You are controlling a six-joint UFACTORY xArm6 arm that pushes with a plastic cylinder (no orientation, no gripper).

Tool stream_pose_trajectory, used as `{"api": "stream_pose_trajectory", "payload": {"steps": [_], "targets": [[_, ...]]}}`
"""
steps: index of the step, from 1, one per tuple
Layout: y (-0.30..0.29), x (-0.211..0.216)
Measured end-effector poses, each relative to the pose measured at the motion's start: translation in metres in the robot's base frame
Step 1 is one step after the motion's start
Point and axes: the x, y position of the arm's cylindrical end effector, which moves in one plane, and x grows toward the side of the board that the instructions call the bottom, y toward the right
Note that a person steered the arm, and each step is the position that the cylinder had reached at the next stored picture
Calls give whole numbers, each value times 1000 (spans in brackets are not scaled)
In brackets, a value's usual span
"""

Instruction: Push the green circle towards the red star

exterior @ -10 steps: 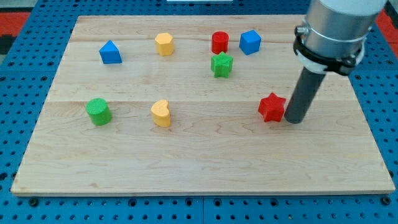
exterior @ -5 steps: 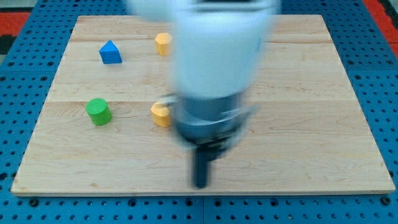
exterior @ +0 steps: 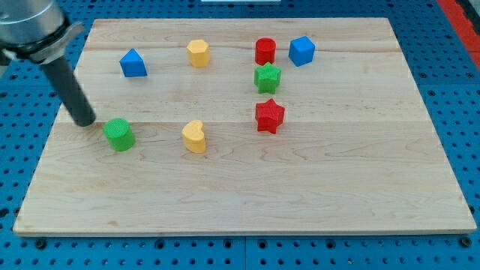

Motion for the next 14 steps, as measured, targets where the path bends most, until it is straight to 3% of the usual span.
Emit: {"api": "stream_pose_trajectory", "payload": {"steps": [2,3,7,9,12,14], "targets": [[80,69],[41,75],[191,112],[191,149],[257,120],[233,92]]}}
